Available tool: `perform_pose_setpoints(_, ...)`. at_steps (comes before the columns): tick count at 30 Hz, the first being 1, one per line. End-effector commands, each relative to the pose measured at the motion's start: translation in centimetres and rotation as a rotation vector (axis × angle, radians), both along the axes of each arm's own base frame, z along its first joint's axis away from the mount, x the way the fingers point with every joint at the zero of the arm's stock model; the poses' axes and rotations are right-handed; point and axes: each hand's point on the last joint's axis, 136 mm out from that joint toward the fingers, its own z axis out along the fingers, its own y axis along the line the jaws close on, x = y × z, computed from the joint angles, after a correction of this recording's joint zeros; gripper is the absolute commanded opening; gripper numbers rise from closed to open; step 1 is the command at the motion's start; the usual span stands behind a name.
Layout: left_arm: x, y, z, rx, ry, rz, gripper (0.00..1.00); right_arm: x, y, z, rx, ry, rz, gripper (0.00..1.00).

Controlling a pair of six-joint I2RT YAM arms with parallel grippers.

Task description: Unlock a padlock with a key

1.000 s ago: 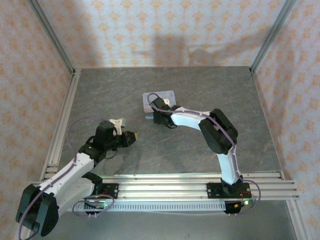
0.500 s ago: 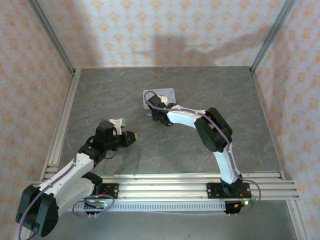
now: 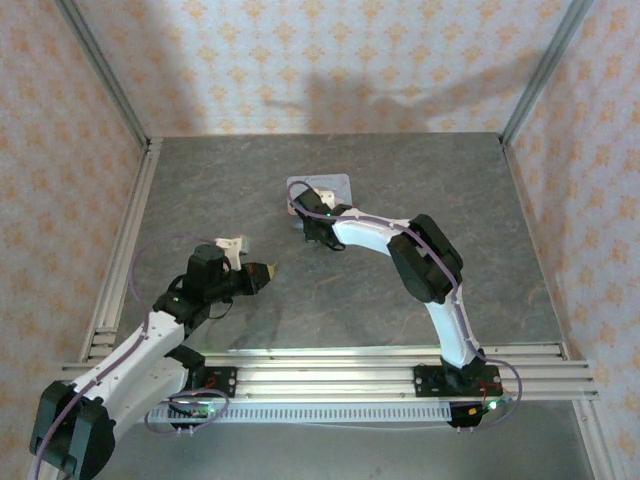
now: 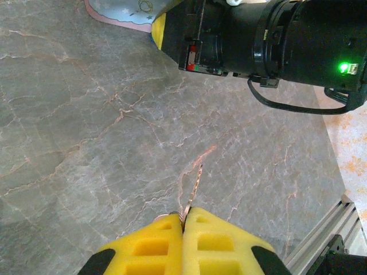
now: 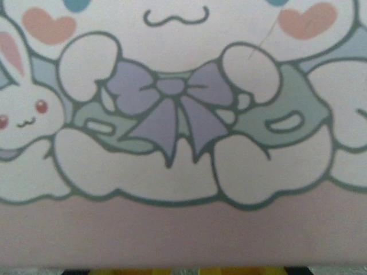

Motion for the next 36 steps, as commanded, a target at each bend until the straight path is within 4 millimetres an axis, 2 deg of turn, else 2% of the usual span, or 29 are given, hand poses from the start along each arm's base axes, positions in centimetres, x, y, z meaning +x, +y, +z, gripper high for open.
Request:
perform_pose_setpoints(1, 0.0, 0.7, -0.5, 0.048, -0.020, 0.000, 0.00, -1.5, 0.6, 3.3, 0.026, 0.040, 0.094, 0.00)
perform_pose_setpoints(7, 0.6, -0.1, 0.2, 0.029, -0.072, -0.041, 0.00, -4.8, 1.2, 5.3, 0.118, 0.190, 0.190, 0.00)
perform_pose_setpoints(12, 1.7, -2.0, 0.7, -0.014, -0.139, -0.103, 0.00, -7.0, 2.0, 6.8, 0.261, 0.314, 0.215, 0.00)
perform_pose_setpoints(17, 2.9, -4.0, 0.9, -0.013, -0.201, -0.164, 0.00, -7.6, 2.5, 8.9, 0.409, 0.389, 0.194, 0.00)
perform_pose_setpoints(22, 4.0, -4.8, 1.7, -0.056, -0.267, -0.170, 0.00, -7.7, 2.7, 11.2, 0.542, 0.448, 0.184, 0.00)
perform_pose_setpoints(36, 4.2, -4.4, 2.5, 0.022, -0.427, -0.204, 0.00, -8.8, 2.8, 15.0, 0.766, 0.605, 0.214, 0.00)
